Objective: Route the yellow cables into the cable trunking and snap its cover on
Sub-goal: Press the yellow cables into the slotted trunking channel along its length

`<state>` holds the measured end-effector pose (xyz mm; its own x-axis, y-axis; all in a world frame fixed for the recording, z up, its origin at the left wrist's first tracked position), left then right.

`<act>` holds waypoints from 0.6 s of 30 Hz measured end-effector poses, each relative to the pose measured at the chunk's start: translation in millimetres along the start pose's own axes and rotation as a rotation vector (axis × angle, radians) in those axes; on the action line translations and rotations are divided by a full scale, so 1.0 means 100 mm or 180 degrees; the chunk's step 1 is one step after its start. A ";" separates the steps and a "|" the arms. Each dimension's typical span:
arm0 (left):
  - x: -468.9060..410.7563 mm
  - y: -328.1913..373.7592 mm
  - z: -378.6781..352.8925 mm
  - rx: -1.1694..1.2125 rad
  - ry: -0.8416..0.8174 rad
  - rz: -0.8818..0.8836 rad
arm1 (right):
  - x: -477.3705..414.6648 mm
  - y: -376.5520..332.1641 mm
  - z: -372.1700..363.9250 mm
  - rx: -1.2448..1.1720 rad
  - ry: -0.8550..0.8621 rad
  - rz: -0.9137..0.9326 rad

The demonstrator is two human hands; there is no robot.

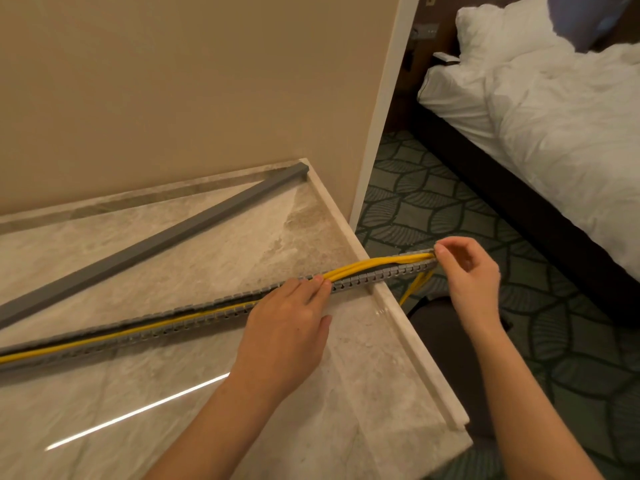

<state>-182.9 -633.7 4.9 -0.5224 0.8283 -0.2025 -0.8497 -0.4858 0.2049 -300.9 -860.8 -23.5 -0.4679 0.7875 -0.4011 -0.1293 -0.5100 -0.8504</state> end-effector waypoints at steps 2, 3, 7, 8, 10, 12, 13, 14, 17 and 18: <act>0.00 0.00 0.00 0.0027 0.0015 -0.0012 | 0.08 -0.42 -0.04 0.0564 -0.0099 0.0691; 0.00 0.00 0.00 0.0042 0.0020 -0.0021 | 0.15 -0.60 -0.14 0.0792 -0.0317 0.1014; 0.00 0.02 0.02 0.0092 0.0023 -0.0031 | 0.50 -1.00 -0.54 0.1453 -0.1122 0.1903; 0.00 0.02 0.02 0.0107 0.0006 -0.0037 | 0.57 -1.03 -0.61 0.1540 -0.1188 0.1982; 0.00 0.03 0.01 0.0116 -0.0061 -0.0067 | 0.70 -1.02 -0.74 0.1668 -0.1358 0.1950; 0.00 0.06 -0.01 0.0046 -0.0155 -0.0136 | 0.80 -0.98 -0.82 0.1862 -0.1480 0.1874; -0.01 0.07 -0.02 0.0001 -0.0197 -0.0160 | 0.82 -0.97 -0.82 0.1969 -0.1449 0.1848; -0.01 0.08 -0.03 -0.0037 -0.0222 -0.0166 | 0.81 -0.97 -0.79 0.2061 -0.1391 0.1802; -0.04 0.07 -0.03 -0.0112 -0.0226 -0.0131 | 0.68 -0.95 -0.72 0.2135 -0.1373 0.1588; -0.05 0.08 -0.03 -0.0119 -0.0225 -0.0123 | 0.65 -0.95 -0.72 0.2095 -0.1403 0.1545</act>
<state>-186.9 -642.8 4.4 -0.4839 0.8637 -0.1411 -0.8719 -0.4621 0.1621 -256.2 -736.7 7.0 -0.8732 0.3024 -0.3822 -0.2392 -0.9492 -0.2046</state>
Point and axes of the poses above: each hand's wrist, its own x-axis away from the middle knuckle, its own z-axis out of the back of the hand, y = z × x, the point moved 10 cm from there along -x, towards the middle knuckle, and after that the axes turned 5 degrees about z, right-handed, at the moved point
